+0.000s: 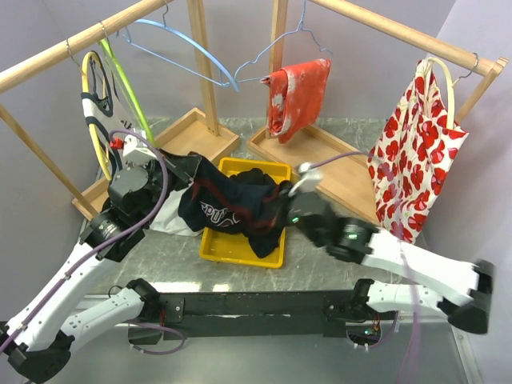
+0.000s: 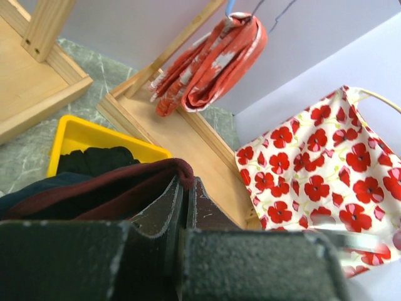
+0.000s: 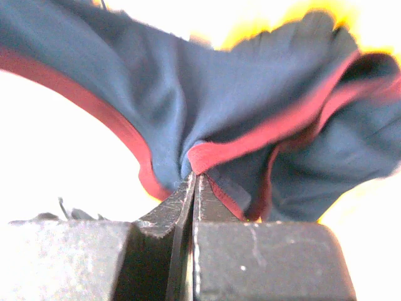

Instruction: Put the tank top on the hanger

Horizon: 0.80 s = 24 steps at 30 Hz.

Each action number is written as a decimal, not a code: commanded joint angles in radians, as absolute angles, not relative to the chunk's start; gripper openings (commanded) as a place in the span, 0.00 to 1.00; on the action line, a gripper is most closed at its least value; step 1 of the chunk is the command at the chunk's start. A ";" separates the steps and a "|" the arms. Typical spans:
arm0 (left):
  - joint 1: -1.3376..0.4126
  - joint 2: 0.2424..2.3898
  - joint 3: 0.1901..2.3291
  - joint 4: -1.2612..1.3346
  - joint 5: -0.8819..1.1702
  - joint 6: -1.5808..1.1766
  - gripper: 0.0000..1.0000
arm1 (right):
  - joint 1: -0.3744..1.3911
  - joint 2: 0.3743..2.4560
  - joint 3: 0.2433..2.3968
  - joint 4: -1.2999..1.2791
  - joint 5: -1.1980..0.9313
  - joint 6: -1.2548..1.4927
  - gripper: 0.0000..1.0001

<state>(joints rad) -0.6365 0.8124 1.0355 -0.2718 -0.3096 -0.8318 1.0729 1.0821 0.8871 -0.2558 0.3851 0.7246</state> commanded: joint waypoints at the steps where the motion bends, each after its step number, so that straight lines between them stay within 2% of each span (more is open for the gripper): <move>1: -0.638 0.863 1.091 -0.253 -0.356 -0.816 0.01 | 1.029 0.933 1.037 -0.439 0.632 0.626 0.00; 9: -0.638 1.078 1.051 -0.158 -0.394 -0.822 0.01 | 0.651 1.018 0.962 -0.299 0.375 0.563 0.00; 13: -0.626 1.184 1.066 -0.150 -0.417 -0.810 0.02 | 0.600 1.147 0.972 -0.241 0.311 0.555 0.00; 15: -0.615 1.209 1.063 -0.147 -0.394 -0.810 0.10 | 0.592 1.176 0.974 -0.229 0.282 0.561 0.00; 16: -0.612 1.210 1.060 -0.144 -0.384 -0.804 0.17 | 0.585 1.198 0.974 -0.218 0.273 0.564 0.00; 17: -0.612 1.209 1.054 -0.138 -0.356 -0.801 0.30 | 0.584 1.203 0.971 -0.212 0.258 0.568 0.00; 19: -0.612 1.186 1.043 -0.133 -0.335 -0.790 0.39 | 0.584 1.212 0.960 -0.198 0.252 0.575 0.00; 20: -0.612 1.174 1.031 -0.132 -0.310 -0.782 0.50 | 0.584 1.210 0.960 -0.196 0.249 0.577 0.00; 24: -0.615 1.102 1.023 -0.155 -0.185 -0.746 0.66 | 0.584 1.203 0.960 -0.198 0.233 0.581 0.00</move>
